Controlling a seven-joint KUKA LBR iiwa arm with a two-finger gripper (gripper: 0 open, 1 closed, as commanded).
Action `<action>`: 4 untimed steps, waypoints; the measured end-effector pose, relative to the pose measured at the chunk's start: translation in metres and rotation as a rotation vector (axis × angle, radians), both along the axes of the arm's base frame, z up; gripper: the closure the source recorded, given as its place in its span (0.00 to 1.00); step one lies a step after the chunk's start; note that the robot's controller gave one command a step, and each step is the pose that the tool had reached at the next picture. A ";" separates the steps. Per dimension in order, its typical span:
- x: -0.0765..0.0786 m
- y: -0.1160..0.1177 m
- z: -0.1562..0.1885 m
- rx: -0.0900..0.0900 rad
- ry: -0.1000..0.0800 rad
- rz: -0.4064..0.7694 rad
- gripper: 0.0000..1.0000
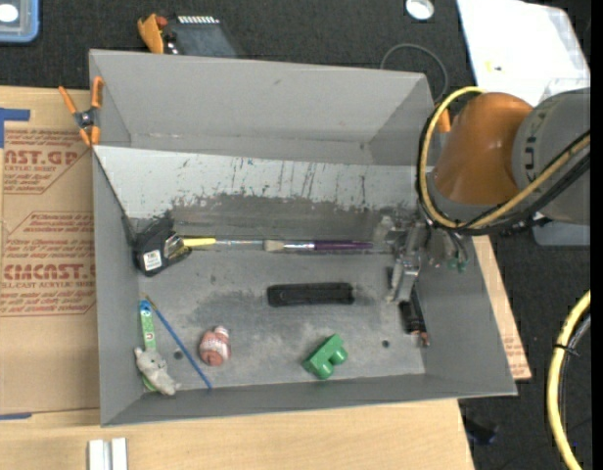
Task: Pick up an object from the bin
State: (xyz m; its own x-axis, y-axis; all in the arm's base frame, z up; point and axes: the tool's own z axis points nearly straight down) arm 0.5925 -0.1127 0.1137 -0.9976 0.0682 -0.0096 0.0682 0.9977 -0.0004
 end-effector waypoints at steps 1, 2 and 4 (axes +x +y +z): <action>-0.011 0.017 -0.046 -0.001 -0.005 0.013 0.00; -0.041 0.074 -0.044 -0.001 -0.003 0.024 0.00; -0.002 0.077 -0.041 -0.004 -0.019 -0.100 1.00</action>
Offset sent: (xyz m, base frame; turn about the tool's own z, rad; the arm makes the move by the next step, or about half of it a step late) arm -0.0513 0.0968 -0.0437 -0.0335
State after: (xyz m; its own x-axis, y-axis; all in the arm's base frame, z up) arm 0.5907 -0.0358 0.0728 -0.9854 0.1677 -0.0286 0.1678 0.9858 -0.0020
